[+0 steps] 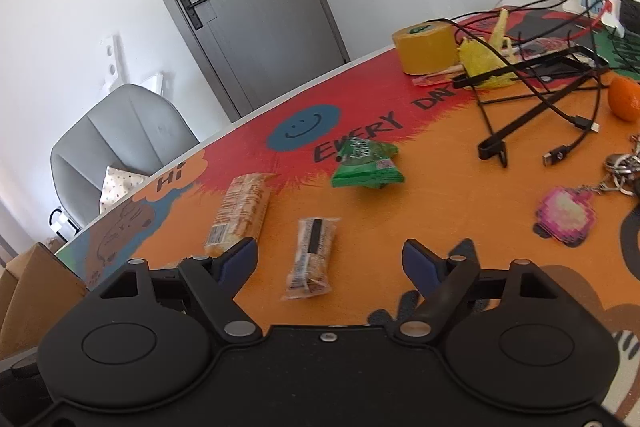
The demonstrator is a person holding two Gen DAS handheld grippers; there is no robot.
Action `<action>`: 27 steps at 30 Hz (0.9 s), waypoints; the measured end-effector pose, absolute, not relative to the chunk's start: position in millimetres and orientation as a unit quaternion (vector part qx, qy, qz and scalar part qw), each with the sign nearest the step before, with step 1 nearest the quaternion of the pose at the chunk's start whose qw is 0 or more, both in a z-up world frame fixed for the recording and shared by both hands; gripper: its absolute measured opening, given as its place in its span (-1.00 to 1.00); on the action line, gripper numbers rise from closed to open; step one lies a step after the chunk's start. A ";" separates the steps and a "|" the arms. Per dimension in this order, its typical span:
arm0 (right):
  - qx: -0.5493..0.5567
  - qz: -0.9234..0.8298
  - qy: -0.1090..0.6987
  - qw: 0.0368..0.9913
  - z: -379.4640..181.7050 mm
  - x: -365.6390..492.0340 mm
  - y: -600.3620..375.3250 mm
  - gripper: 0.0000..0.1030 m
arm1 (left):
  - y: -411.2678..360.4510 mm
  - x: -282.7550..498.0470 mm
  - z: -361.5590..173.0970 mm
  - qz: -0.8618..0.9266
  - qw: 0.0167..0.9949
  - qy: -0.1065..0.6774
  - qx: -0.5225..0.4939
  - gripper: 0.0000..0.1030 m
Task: Organize snacks
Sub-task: 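Grasp the clear white cake pack with the left gripper while the right grasps the small bar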
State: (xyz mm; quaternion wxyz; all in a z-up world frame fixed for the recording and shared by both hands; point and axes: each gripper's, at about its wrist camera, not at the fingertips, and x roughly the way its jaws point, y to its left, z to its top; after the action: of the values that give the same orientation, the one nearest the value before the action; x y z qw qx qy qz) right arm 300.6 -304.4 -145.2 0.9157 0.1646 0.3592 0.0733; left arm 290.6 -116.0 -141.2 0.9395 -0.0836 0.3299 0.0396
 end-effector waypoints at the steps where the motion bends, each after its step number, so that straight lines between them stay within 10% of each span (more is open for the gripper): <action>1: 0.160 0.074 0.359 0.917 -145.3 302.1 -301.1 0.46 | -114.1 290.3 -140.5 0.041 0.940 0.329 -0.085 0.07; 8: 0.123 0.068 0.375 0.916 -156.1 311.7 -279.3 0.34 | -98.9 286.4 -136.3 0.048 0.939 0.325 -0.098 0.07; 15: 0.069 0.047 0.364 0.928 -157.5 304.9 -267.5 -0.59 | -93.2 278.0 -131.1 0.055 0.940 0.323 -0.097 0.07; 27: 0.124 0.060 0.344 0.929 -141.6 267.9 -285.1 -0.62 | -100.3 246.9 -109.9 0.046 0.949 0.300 -0.084 0.07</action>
State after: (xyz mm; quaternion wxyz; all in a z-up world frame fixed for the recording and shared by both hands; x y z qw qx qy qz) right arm 267.9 -285.1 -141.6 0.9287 0.1243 0.3443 0.0596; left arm 246.9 -100.3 -109.9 0.9490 -0.0836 0.3003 0.0462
